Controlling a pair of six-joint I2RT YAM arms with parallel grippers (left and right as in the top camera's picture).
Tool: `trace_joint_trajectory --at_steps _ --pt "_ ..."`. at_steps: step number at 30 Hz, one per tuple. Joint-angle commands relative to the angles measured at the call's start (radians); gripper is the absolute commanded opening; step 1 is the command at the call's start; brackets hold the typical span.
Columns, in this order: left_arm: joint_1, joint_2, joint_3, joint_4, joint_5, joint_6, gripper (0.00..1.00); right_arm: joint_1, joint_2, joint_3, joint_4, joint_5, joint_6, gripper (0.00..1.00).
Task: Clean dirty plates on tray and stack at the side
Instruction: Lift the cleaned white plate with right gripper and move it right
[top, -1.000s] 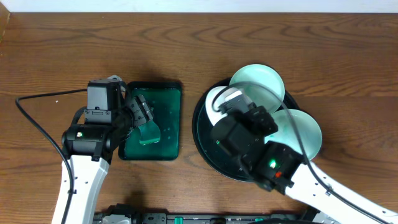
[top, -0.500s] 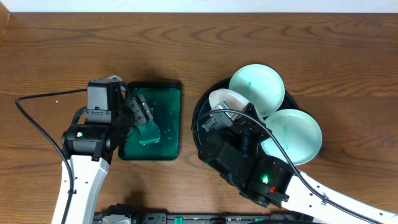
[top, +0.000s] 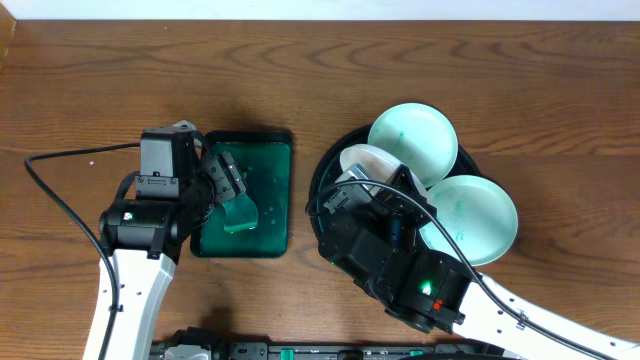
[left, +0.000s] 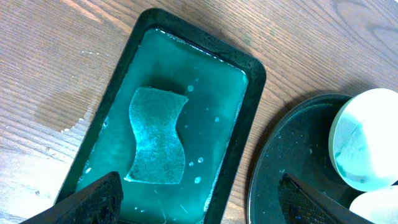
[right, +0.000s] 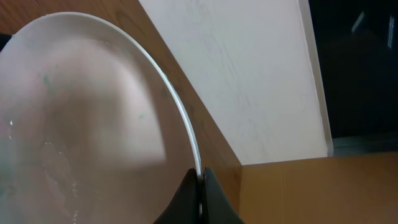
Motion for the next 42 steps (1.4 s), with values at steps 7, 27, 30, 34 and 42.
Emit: trace_joint_trajectory --at_steps 7,27,30,34,42 --pt "0.003 0.0 0.021 -0.002 0.001 0.003 0.81 0.01 -0.011 0.021 0.006 0.039 -0.003 0.01" --pt "0.003 0.0 0.021 -0.002 0.002 0.003 0.81 -0.595 -0.022 0.022 -0.054 -1.073 0.537 0.01" --pt "0.003 0.0 0.021 -0.002 0.001 0.003 0.81 -0.785 -0.047 0.022 -0.053 -1.318 0.568 0.01" --pt "0.003 0.0 0.021 -0.002 0.002 0.003 0.81 -1.203 -0.057 0.021 -0.122 -1.373 0.665 0.01" --pt "0.003 0.0 0.021 -0.002 0.001 0.003 0.81 -1.618 0.048 0.02 -0.16 -1.134 0.792 0.01"
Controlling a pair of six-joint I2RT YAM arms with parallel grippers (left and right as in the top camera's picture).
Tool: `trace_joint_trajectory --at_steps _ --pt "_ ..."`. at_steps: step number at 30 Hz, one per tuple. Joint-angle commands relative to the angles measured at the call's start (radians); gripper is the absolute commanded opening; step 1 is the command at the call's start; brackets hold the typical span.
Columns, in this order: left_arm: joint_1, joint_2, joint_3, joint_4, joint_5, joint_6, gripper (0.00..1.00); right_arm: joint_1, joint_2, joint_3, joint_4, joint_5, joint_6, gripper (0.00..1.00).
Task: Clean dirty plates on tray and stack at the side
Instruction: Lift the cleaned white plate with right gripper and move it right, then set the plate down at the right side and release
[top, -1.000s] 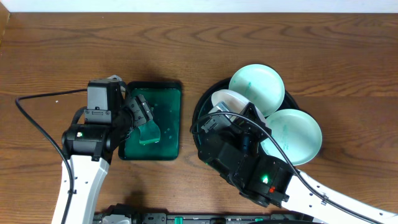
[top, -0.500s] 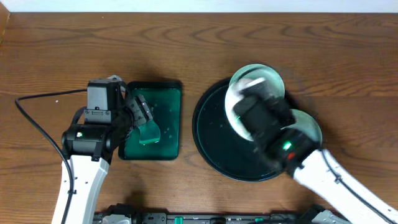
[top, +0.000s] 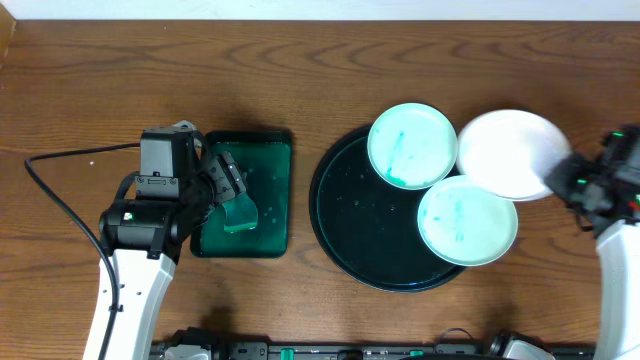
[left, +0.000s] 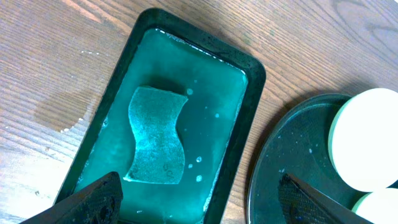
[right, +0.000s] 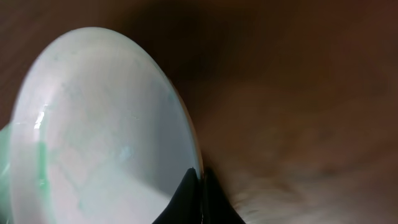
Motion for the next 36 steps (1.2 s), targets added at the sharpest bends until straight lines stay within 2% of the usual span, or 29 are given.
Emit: trace_joint_trajectory --at_steps 1,6,12,14,15,17,22,27,31,33,34,36 --pt "0.003 0.0 0.021 -0.002 0.002 0.003 0.81 -0.14 0.066 0.016 0.006 0.118 0.101 0.01" --pt "0.003 0.0 0.021 -0.002 0.001 0.003 0.81 -0.244 0.208 0.016 0.041 0.195 0.106 0.01" --pt "0.003 0.0 0.021 -0.002 0.001 0.003 0.81 -0.256 0.409 0.015 0.023 0.205 0.097 0.01" --pt "0.003 0.0 0.021 -0.002 0.002 0.003 0.81 -0.257 0.459 0.015 0.018 0.177 0.048 0.01" --pt "0.003 0.0 0.021 -0.002 0.001 0.003 0.81 -0.257 0.455 0.015 0.014 0.151 0.037 0.15" --pt "0.003 0.0 0.021 -0.002 0.001 0.003 0.81 -0.255 0.406 0.015 0.013 0.103 0.037 0.27" --pt "0.003 0.0 0.021 -0.002 0.001 0.003 0.81 -0.215 0.213 0.015 -0.014 -0.101 -0.023 0.36" --pt "0.003 0.0 0.021 -0.002 0.001 0.003 0.81 -0.031 0.042 0.013 -0.169 -0.135 -0.075 0.41" --pt "0.003 0.0 0.021 -0.002 0.001 0.003 0.81 0.165 0.035 -0.04 -0.203 0.05 -0.056 0.52" --pt "0.003 0.0 0.021 -0.002 0.001 0.003 0.81 0.231 0.046 -0.113 -0.138 0.151 -0.012 0.59" --pt "0.003 0.0 0.021 -0.002 0.001 0.003 0.81 0.259 0.058 -0.187 -0.055 0.207 0.006 0.61" --pt "0.003 0.0 0.021 -0.002 0.002 0.003 0.81 0.263 0.074 -0.255 0.034 0.223 0.005 0.62"
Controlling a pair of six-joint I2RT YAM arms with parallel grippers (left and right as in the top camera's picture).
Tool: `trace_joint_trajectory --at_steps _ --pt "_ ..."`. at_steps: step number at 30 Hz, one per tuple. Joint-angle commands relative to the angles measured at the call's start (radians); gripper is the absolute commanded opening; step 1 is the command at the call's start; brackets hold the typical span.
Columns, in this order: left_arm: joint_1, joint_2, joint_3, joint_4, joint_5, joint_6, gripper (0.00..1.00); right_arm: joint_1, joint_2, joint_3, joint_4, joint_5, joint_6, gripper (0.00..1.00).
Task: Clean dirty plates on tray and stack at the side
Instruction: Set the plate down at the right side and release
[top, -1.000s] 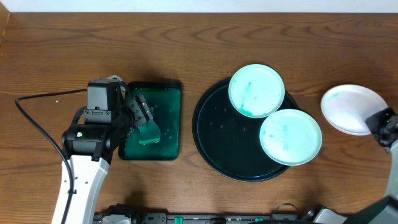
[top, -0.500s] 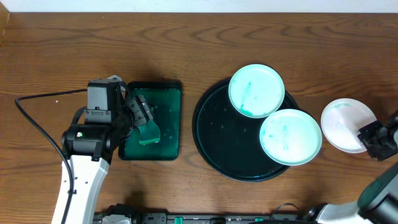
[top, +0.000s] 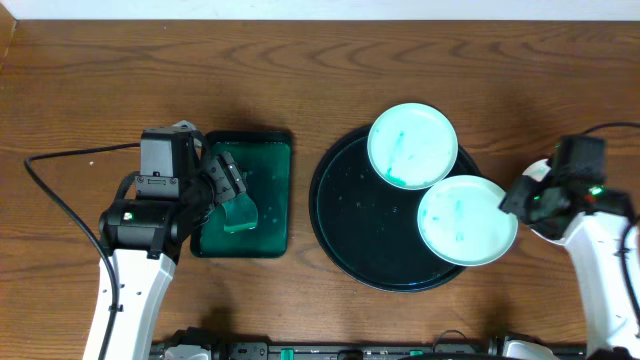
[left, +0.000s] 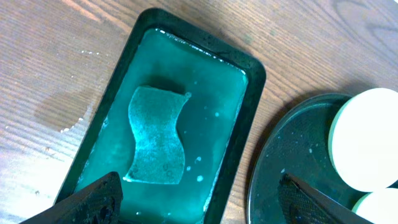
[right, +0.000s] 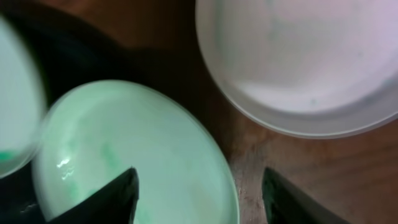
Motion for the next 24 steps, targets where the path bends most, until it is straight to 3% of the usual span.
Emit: trace_joint_trajectory --at_steps 1,2,4,5,6,7,19,23,24 --pt "0.003 0.0 0.021 -0.002 0.001 0.002 0.81 0.016 0.039 -0.134 0.118 0.132 0.031 0.61" --pt "0.003 0.0 0.021 -0.002 0.001 0.002 0.81 0.015 0.045 -0.161 0.153 0.127 0.031 0.57" --pt "0.003 0.0 0.021 -0.002 0.001 0.002 0.81 0.015 0.046 -0.189 0.176 0.118 0.031 0.39" --pt "0.003 0.0 0.021 -0.002 0.001 0.002 0.81 0.015 0.045 -0.19 0.174 0.116 0.025 0.17" --pt "0.003 0.0 0.021 -0.002 0.001 0.002 0.81 0.015 0.04 -0.187 0.175 0.09 -0.007 0.04" --pt "0.003 0.0 0.021 -0.002 0.001 0.002 0.81 0.015 0.032 -0.184 0.172 0.066 -0.025 0.01" --pt "0.003 0.0 0.021 -0.002 0.002 0.002 0.81 0.092 -0.272 -0.136 0.092 -0.225 -0.111 0.01" --pt "0.003 0.0 0.021 -0.002 0.002 0.002 0.81 0.134 -0.277 -0.137 0.061 -0.122 -0.072 0.01" --pt "0.003 0.0 0.021 -0.002 0.001 0.002 0.81 0.122 -0.266 -0.138 0.045 -0.045 -0.016 0.11"
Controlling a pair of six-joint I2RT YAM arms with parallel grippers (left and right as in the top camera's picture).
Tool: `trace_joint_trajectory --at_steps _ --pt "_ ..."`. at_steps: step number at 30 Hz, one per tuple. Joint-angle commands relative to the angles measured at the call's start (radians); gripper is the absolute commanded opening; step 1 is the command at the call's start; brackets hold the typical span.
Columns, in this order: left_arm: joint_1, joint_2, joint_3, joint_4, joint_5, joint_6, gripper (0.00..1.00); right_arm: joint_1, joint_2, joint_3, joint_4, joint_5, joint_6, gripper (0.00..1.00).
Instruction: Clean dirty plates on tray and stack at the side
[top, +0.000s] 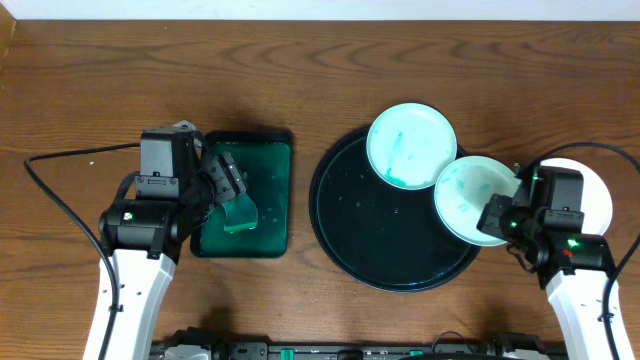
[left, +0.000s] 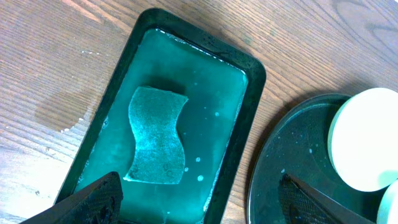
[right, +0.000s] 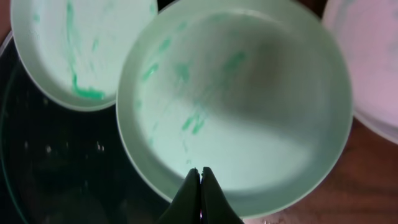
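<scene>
A round black tray (top: 380, 230) holds a green-smeared plate (top: 412, 145) at its far edge. A second green-smeared plate (top: 470, 195) sits tilted over the tray's right rim, with my right gripper (top: 495, 218) shut on its near rim. The right wrist view shows that plate (right: 236, 106) pinched between the closed jaws of the right gripper (right: 200, 171). A clean white plate (top: 598, 200) lies on the table right of the tray, partly under my right arm. My left gripper (left: 199, 205) hangs open over the green tub (left: 249, 112), above the sponge (left: 157, 137).
The tub of green water (top: 285, 190) stands left of the tray. A black cable (top: 60, 195) runs across the table at the left. Bare wood lies behind the tray and tub.
My right gripper was open over the gap between the smeared plate and the white plate. Now it is shut on the smeared plate's rim, and that plate sits higher and tilted. The left arm is unchanged.
At first my right gripper held a whitish plate by its rim over the tray. Then it held the plate out to the right of the tray. Later the plate lay on the table and the gripper was open. Now it grips a smeared plate. The left gripper stayed open over the tub.
</scene>
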Motion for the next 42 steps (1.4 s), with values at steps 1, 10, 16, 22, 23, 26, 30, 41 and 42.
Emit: trace_joint_trajectory --at_steps 1,10,16,22,23,26,30,41,42 --pt "0.003 0.0 0.021 -0.002 0.001 0.002 0.81 -0.014 0.024 0.008 -0.034 0.145 0.089 0.22" --pt "0.003 0.0 0.021 -0.002 0.002 0.002 0.81 -0.366 0.316 0.005 0.03 -0.185 -0.042 0.48" --pt "0.003 0.0 0.021 -0.002 0.002 0.002 0.81 -0.444 0.419 -0.035 0.088 -0.23 -0.085 0.43" --pt "0.003 0.0 0.021 -0.002 0.001 0.002 0.81 -0.439 0.404 -0.069 0.177 -0.329 -0.117 0.01" --pt "0.003 0.0 0.021 -0.002 0.002 0.002 0.81 -0.439 0.383 -0.069 0.169 -0.333 -0.122 0.01" --pt "0.003 0.0 0.021 -0.002 0.001 0.002 0.81 -0.439 0.291 -0.069 0.138 -0.332 -0.122 0.01" --pt "0.003 0.0 0.021 -0.002 0.001 0.002 0.81 -0.371 0.051 -0.068 0.09 -0.344 -0.131 0.01" --pt "0.003 0.0 0.021 -0.002 0.001 0.002 0.81 0.338 0.193 -0.074 0.207 0.028 -0.149 0.01" --pt "0.003 0.0 0.021 -0.002 0.001 0.002 0.81 0.348 0.215 -0.074 0.222 0.028 -0.141 0.01"
